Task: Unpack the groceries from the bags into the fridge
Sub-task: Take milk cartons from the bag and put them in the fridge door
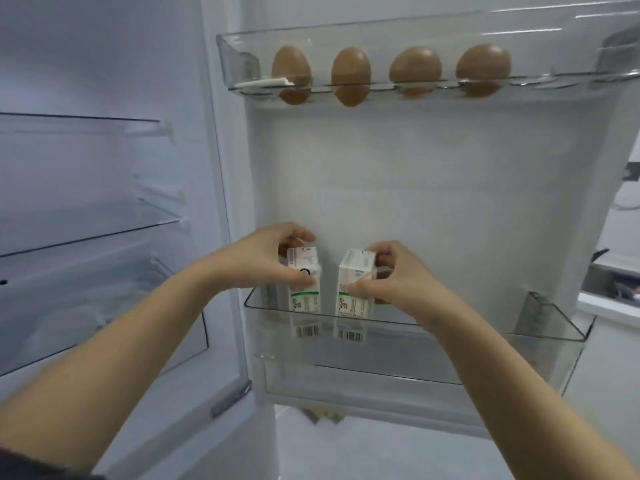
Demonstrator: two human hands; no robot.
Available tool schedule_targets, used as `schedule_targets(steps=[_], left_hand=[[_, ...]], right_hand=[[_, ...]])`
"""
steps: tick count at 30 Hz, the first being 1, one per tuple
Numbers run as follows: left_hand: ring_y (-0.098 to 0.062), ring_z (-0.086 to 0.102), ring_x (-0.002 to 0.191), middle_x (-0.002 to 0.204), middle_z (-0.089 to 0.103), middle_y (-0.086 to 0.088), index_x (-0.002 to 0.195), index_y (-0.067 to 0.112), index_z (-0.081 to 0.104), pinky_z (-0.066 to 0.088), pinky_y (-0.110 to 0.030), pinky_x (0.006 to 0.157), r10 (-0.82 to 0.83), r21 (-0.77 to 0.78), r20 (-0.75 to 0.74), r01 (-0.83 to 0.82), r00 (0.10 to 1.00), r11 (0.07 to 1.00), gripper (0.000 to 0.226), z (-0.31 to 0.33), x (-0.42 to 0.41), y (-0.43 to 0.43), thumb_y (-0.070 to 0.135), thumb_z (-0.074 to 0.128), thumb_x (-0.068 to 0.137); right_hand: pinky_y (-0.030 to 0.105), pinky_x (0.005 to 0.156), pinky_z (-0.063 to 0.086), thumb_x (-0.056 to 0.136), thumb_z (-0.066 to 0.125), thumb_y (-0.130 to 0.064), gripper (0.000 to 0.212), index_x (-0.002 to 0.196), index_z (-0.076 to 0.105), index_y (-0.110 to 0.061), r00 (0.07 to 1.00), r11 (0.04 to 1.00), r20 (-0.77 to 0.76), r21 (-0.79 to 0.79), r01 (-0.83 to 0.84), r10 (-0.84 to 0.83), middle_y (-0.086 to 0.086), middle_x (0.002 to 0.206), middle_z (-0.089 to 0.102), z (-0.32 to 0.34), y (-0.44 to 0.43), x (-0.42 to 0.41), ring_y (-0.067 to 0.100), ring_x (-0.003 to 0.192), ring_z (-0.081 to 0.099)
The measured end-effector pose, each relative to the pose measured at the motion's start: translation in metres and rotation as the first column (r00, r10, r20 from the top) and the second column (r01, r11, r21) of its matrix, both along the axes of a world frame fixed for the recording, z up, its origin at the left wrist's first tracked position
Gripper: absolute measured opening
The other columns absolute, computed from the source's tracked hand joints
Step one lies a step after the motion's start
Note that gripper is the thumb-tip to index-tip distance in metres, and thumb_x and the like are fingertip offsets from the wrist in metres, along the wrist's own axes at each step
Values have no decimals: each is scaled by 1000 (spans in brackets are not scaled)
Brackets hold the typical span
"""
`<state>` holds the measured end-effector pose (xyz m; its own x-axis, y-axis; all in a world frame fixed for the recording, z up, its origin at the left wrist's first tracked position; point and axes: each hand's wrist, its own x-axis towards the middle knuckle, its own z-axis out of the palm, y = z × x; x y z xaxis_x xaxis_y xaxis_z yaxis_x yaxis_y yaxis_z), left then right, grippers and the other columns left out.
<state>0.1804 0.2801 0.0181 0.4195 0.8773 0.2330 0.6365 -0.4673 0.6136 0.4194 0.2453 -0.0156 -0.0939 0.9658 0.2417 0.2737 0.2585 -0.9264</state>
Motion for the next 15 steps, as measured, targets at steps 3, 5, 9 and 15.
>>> schedule_targets(steps=[3,5,9,15], left_hand=[[18,50,104,118,53,27,131,35,49,42,-1,78,-43,9,-185,46,982,999,67,0,-6,7,36,82,73],[15,51,104,117,53,29,134,34,50,43,-7,83,-58,26,-299,69,952,997,70,3,-9,10,41,81,72],[2,57,100,112,60,21,128,31,57,50,-26,89,-65,71,-476,112,877,991,63,12,-13,10,45,80,71],[-14,60,101,108,66,7,116,27,64,50,-44,90,-81,70,-626,160,776,985,50,24,-15,3,46,79,71]], right_hand=[[44,82,59,70,83,-2,54,109,51,-23,994,998,103,-60,-27,33,2,110,62,-2,3,-2,15,90,65],[44,87,58,70,83,-4,62,121,52,-19,984,996,173,-85,-39,54,1,111,62,-2,5,-3,17,96,66],[42,93,55,68,84,-9,58,119,59,-19,946,995,315,-87,-47,72,0,103,69,-1,11,-15,18,98,68],[42,88,57,66,85,-5,57,116,59,-17,940,991,322,-99,-86,114,4,103,69,-2,19,-46,24,100,67]])
